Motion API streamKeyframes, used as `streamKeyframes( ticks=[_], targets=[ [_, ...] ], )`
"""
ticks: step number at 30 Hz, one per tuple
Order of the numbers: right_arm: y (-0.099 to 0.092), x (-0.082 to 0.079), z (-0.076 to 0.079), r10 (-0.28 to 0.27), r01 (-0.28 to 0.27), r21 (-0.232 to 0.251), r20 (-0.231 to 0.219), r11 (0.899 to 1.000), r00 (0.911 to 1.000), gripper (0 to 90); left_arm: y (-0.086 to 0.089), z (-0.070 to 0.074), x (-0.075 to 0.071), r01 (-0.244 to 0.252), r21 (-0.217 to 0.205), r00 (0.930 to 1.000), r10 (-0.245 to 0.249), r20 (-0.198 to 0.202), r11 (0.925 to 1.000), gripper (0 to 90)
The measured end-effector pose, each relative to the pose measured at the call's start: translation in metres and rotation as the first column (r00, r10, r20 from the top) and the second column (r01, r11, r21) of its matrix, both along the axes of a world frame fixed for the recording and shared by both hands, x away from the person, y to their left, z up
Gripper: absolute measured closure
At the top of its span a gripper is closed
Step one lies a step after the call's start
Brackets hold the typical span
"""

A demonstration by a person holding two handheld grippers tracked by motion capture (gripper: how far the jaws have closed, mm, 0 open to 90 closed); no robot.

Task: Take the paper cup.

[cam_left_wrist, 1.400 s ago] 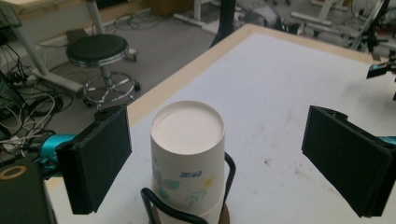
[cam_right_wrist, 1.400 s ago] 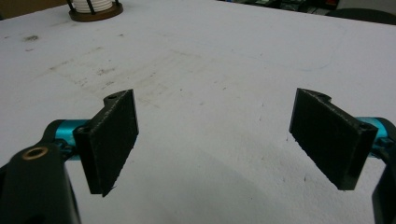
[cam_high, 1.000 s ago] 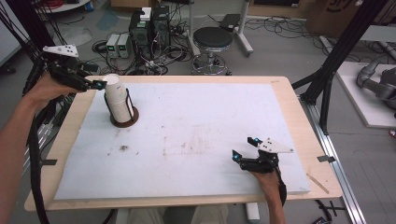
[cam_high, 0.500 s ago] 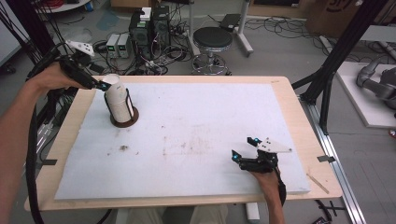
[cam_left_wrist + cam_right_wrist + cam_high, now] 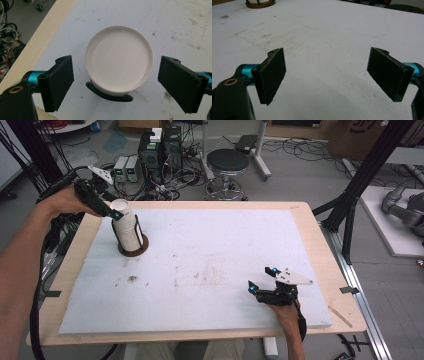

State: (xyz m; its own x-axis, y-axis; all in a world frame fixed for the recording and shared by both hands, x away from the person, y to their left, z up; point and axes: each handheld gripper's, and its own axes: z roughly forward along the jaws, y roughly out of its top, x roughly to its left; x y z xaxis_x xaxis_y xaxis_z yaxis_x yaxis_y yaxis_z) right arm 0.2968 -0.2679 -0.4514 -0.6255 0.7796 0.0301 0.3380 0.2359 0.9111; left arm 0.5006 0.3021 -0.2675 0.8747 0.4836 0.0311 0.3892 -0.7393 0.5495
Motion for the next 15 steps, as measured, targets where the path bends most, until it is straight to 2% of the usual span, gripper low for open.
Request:
streamKeyframes(
  ticks=[15],
  targets=[
    [-0.0001, 0.0013, -0.0001, 0.001, -0.001, -0.004, -0.006, 1.000, 1.0000, 15.8, -0.0034, 0.0000, 0.0021, -0.008, 0.008, 1.0000, 0.008, 0.000, 0.9999, 20.4]
  ],
)
